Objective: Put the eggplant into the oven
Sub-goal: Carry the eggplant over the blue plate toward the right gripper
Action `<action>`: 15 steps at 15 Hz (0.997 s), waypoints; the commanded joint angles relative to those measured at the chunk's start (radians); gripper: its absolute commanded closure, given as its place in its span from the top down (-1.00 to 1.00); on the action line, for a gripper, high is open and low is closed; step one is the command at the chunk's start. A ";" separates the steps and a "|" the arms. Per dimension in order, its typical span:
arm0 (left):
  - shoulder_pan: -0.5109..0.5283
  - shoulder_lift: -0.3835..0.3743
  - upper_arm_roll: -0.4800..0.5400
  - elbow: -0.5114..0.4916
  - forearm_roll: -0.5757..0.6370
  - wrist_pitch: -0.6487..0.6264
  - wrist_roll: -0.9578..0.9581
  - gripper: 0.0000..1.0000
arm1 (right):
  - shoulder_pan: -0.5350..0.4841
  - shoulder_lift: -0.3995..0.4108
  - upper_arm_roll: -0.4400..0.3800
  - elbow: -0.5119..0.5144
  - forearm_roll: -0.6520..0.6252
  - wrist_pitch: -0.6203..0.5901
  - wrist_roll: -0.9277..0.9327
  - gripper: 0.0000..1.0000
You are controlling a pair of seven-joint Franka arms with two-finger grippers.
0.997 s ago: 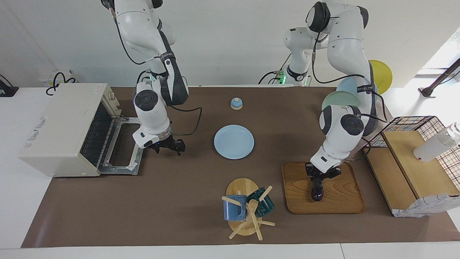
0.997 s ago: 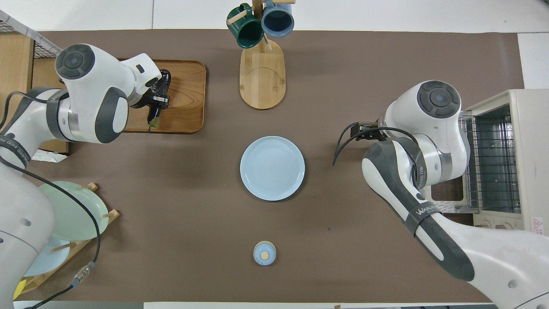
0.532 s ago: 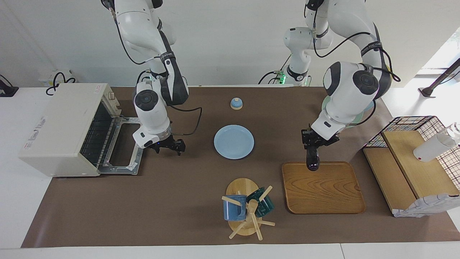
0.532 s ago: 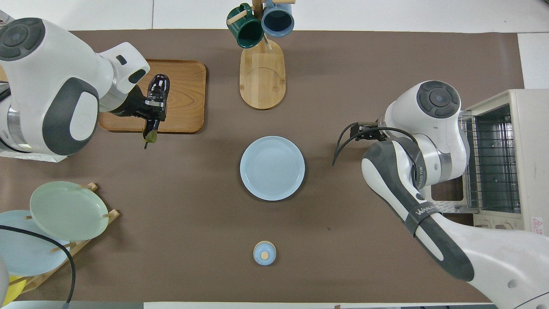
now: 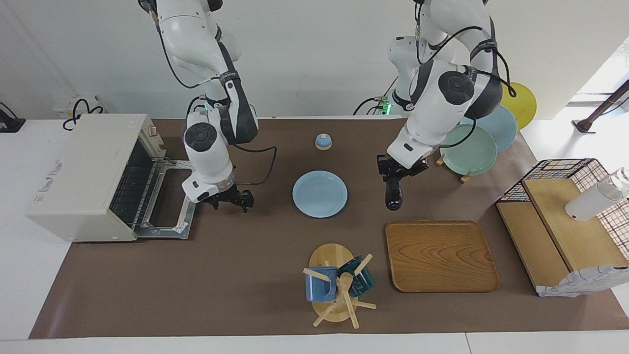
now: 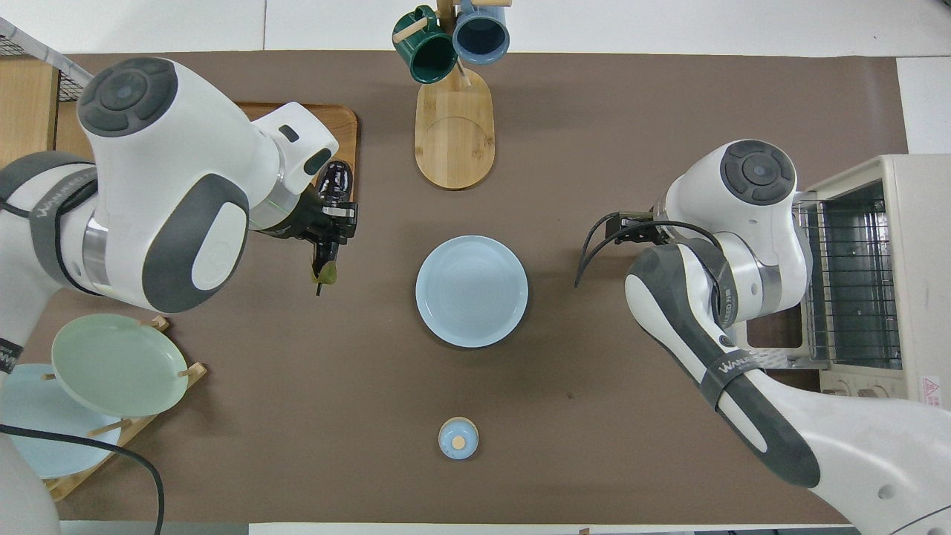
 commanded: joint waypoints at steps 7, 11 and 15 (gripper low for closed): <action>-0.158 -0.069 0.013 -0.128 -0.016 0.106 -0.164 -1.00 | -0.003 -0.006 0.004 0.005 0.016 -0.008 -0.025 1.00; -0.210 -0.102 0.013 -0.213 -0.018 0.176 -0.194 -1.00 | -0.018 -0.094 0.004 0.005 0.016 -0.132 -0.079 1.00; -0.254 -0.110 0.013 -0.279 -0.018 0.274 -0.237 -1.00 | -0.023 -0.141 -0.004 0.007 0.004 -0.199 -0.087 1.00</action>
